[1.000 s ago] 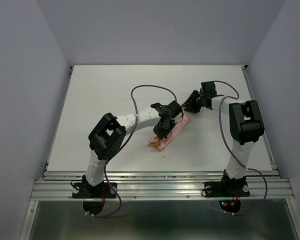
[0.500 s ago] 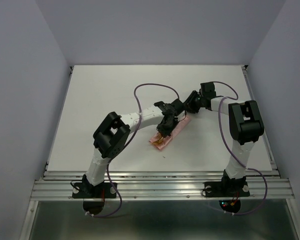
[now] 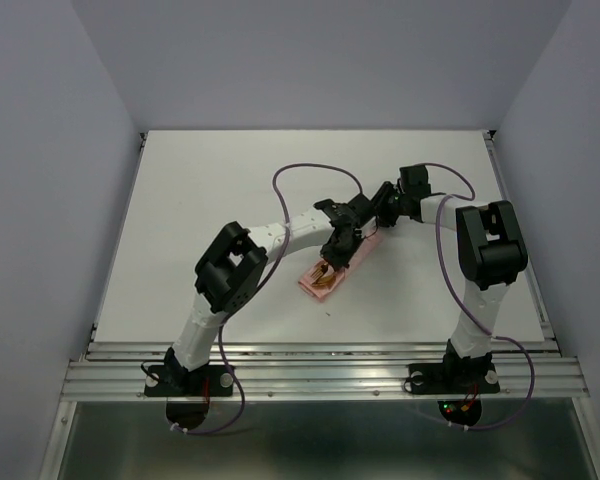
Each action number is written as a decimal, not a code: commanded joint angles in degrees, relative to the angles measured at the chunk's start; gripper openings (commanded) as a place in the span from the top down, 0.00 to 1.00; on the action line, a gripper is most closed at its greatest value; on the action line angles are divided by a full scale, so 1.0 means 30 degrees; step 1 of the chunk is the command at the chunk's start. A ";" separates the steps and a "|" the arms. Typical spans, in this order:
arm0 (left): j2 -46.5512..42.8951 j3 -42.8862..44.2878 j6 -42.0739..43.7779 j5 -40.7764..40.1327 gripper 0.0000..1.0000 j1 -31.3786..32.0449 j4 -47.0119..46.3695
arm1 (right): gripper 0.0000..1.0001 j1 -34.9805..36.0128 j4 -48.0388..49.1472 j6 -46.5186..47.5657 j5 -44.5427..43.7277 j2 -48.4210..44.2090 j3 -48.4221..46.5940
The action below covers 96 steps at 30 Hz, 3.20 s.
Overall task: Fold the napkin into a case and place the utensils inside
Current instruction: Stuff the spoon into the folded napkin.
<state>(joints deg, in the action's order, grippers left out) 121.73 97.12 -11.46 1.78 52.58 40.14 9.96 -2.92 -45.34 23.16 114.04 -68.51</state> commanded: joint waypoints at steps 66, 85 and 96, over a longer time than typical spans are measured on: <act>0.0936 0.2196 -0.0222 -0.1033 0.89 0.0140 0.0829 | 0.59 0.0402 0.0064 -0.0062 -0.0102 -0.0249 0.0483; 0.0381 0.1495 -0.0426 0.0109 0.67 0.0140 0.0303 | 0.59 0.0402 0.0035 -0.0003 -0.0102 -0.0162 0.0454; 0.1053 0.1288 -0.0397 -0.0066 0.68 0.0111 0.0243 | 0.59 0.0402 0.0035 -0.0032 -0.0102 -0.0191 0.0513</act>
<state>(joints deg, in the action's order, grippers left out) 125.51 101.60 -12.69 1.41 52.66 41.30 10.59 -2.09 -45.93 23.59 114.04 -68.07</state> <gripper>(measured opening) 0.331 0.410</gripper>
